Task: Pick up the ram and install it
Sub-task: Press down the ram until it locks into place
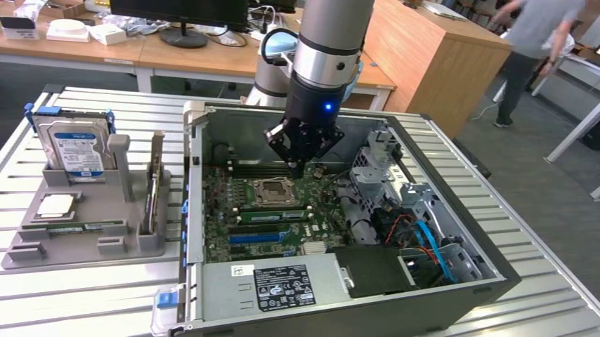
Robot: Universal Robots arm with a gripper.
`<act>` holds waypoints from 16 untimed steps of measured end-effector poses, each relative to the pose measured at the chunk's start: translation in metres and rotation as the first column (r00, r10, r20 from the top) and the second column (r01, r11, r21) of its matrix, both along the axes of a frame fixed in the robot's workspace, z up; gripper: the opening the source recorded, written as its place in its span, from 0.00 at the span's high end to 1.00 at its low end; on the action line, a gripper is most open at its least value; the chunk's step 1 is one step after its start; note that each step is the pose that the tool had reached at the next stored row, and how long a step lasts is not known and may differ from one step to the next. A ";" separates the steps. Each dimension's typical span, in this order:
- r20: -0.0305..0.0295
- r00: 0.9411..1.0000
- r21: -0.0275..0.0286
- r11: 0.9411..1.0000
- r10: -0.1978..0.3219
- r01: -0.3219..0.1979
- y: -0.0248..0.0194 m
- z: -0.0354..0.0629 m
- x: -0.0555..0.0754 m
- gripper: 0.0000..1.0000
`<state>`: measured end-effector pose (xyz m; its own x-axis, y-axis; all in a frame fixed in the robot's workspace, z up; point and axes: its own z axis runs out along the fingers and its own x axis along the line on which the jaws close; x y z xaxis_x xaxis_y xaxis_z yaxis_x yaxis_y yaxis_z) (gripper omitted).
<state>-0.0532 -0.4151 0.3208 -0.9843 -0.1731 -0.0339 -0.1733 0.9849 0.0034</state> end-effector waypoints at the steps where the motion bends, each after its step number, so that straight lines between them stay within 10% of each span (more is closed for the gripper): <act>1: 0.000 1.000 0.000 1.000 0.000 0.000 0.0000 0.0000 0.000 0.90; 16: -0.001 0.989 0.000 0.989 -0.146 0.146 0.0000 -0.0006 0.000 0.90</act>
<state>-0.0533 -0.4151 0.3202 -0.9991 -0.0275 -0.0332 -0.0276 0.9996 0.0034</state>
